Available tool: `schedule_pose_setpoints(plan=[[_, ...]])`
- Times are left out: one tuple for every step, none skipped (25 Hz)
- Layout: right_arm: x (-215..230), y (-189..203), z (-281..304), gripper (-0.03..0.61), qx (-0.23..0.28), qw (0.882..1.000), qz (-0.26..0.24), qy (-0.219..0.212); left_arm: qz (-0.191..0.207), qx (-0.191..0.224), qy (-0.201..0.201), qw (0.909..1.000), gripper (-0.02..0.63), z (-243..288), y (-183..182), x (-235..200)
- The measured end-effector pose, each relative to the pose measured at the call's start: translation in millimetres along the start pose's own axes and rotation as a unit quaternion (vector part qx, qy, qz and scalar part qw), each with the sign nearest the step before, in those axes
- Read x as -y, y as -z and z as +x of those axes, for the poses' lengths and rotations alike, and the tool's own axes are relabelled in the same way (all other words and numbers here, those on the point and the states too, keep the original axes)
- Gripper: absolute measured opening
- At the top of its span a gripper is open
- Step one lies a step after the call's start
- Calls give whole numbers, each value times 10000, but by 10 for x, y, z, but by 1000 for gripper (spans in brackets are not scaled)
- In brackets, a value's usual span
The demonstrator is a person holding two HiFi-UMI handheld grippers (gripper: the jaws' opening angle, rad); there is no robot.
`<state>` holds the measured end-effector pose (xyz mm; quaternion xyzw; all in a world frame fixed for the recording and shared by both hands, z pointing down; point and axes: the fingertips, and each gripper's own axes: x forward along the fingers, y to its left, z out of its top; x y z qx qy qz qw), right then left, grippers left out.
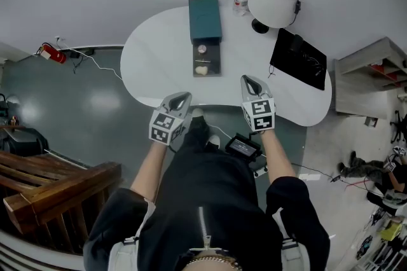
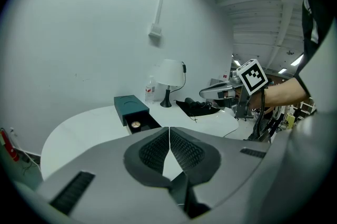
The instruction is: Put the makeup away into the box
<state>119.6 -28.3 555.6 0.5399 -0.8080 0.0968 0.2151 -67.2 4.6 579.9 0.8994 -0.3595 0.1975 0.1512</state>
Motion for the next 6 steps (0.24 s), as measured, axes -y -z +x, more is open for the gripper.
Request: schedule_pose_setpoints(plan=[[-10,10,-27,5,2,10000,13,-17,10,4,-5,10000,14,-4,14,22],[-19,16,-51,5,8,10000,20,-30,19,6,-8,10000,14,-11,23,42],[-23,25,-72,5,14,10000,13,-32,28,8,-10,10000,14,-20,27,61],[-24,34,-92,5,22,10000,-2,-29,34,12,-10,10000,14,-30,28,81],[-25,40,-112,5,30,10000,-18,-25,39,18,-9,10000,14,-41,28,102],[-26,45,-131,5,38,10000,-34,-21,44,23,-8,10000,14,-52,27,122]])
